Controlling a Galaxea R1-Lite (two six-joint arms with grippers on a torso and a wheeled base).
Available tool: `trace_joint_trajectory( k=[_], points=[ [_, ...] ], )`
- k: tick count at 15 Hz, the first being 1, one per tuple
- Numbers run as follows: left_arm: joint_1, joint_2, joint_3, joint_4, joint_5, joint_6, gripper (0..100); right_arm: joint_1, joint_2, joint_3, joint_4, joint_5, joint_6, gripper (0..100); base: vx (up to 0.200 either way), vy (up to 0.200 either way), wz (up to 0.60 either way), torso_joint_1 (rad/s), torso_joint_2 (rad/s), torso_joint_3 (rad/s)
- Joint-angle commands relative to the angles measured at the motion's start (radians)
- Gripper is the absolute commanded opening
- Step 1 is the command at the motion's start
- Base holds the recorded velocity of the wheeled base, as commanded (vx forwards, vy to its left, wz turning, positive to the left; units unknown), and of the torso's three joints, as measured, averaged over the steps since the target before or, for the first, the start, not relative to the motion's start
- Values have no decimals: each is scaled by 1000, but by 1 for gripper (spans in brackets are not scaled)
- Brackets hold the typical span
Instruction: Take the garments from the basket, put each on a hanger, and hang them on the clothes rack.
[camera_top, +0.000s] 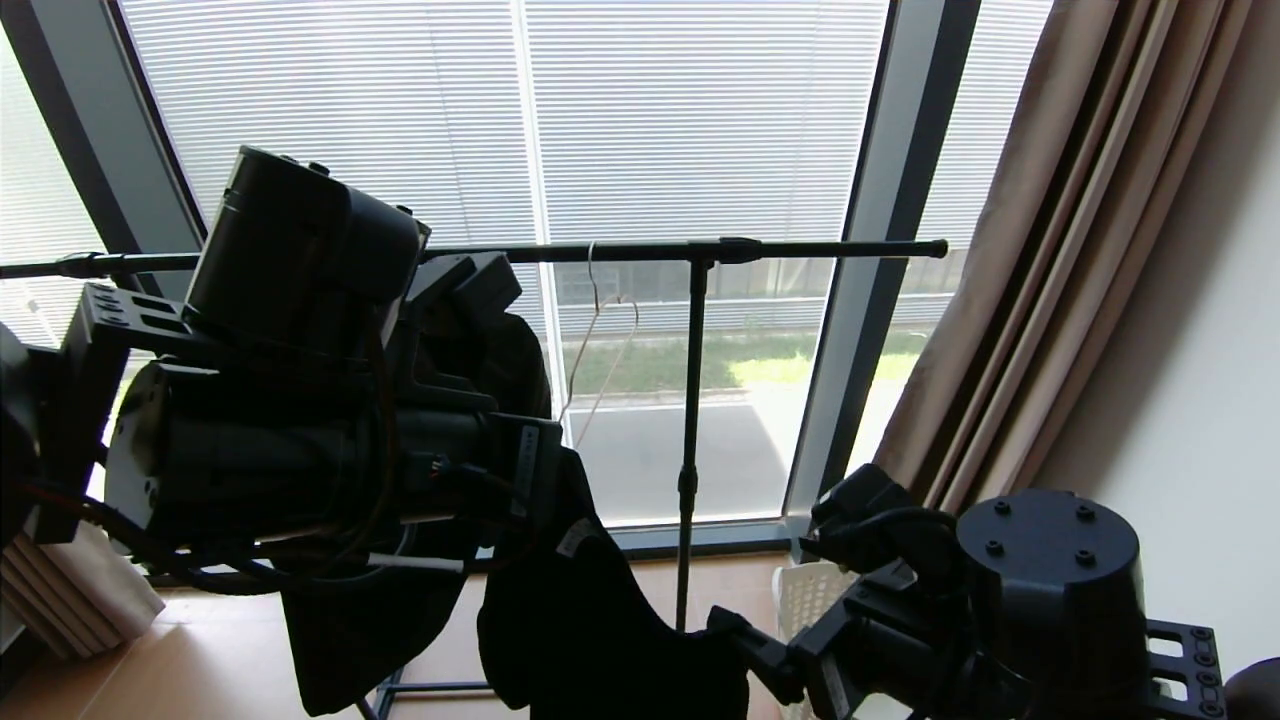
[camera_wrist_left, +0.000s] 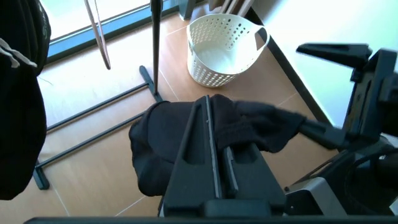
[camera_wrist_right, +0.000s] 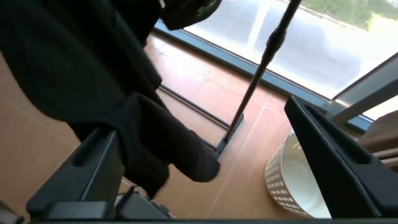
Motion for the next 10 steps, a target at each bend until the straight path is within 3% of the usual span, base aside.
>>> trace_joint_trajectory(
  k=[1,6,8,10],
  points=[
    [9,1,-20,0,1,0,0,14,4,51,-18,28,-35,100,0,0,0,0,0,0],
    [18,9,-72,3,1,0,0,63,27,115,-117,111,-134,100,0,0,0,0,0,0],
    [16,9,-68,4,1,0,0,69,54,121,-275,125,-137,100,0,0,0,0,0,0],
    [16,9,-68,4,1,1,0,71,59,114,-323,126,-156,100,0,0,0,0,0,0]
  ],
)
